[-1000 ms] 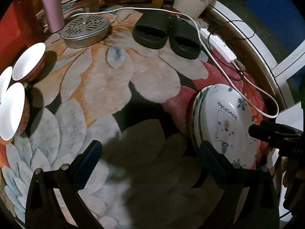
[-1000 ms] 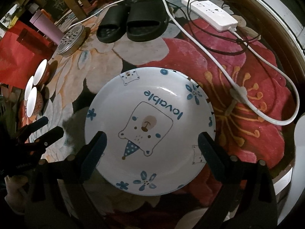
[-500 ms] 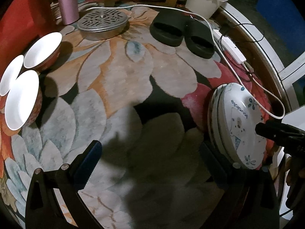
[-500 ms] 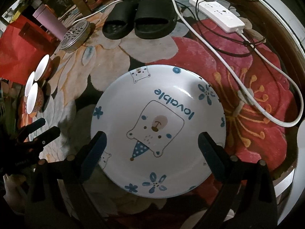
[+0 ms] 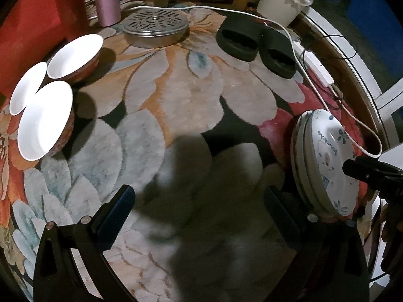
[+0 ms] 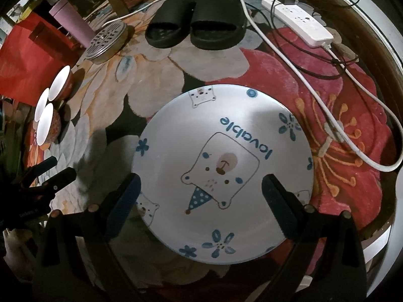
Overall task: Organize plates and bowls
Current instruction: 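Lift the open right gripper up away from the stacked plates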
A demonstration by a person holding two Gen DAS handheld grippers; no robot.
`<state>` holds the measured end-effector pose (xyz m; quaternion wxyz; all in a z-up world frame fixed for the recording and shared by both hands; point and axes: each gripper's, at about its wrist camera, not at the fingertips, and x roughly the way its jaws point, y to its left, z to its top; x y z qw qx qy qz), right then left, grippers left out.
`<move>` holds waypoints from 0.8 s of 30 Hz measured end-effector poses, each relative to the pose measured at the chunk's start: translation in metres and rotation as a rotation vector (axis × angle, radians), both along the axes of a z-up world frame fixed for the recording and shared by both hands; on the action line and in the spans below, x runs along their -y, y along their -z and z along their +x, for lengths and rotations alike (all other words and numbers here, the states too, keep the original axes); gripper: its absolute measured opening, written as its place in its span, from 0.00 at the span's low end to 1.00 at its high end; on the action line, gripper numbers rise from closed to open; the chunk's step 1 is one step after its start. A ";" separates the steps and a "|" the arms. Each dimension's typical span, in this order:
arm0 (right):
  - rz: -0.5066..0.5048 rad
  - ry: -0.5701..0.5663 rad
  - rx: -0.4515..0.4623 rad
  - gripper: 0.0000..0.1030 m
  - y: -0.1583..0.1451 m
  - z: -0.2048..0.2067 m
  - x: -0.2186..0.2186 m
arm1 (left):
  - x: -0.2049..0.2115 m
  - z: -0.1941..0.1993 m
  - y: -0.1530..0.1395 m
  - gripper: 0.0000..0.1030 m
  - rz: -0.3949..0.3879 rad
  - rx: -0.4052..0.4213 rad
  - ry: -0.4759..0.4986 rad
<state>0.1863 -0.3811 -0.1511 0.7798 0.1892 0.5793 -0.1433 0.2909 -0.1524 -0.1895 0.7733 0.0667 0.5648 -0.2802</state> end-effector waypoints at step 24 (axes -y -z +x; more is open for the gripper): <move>-0.003 -0.061 -0.003 0.95 0.005 0.014 -0.025 | -0.037 0.009 0.003 0.99 0.020 0.003 -0.064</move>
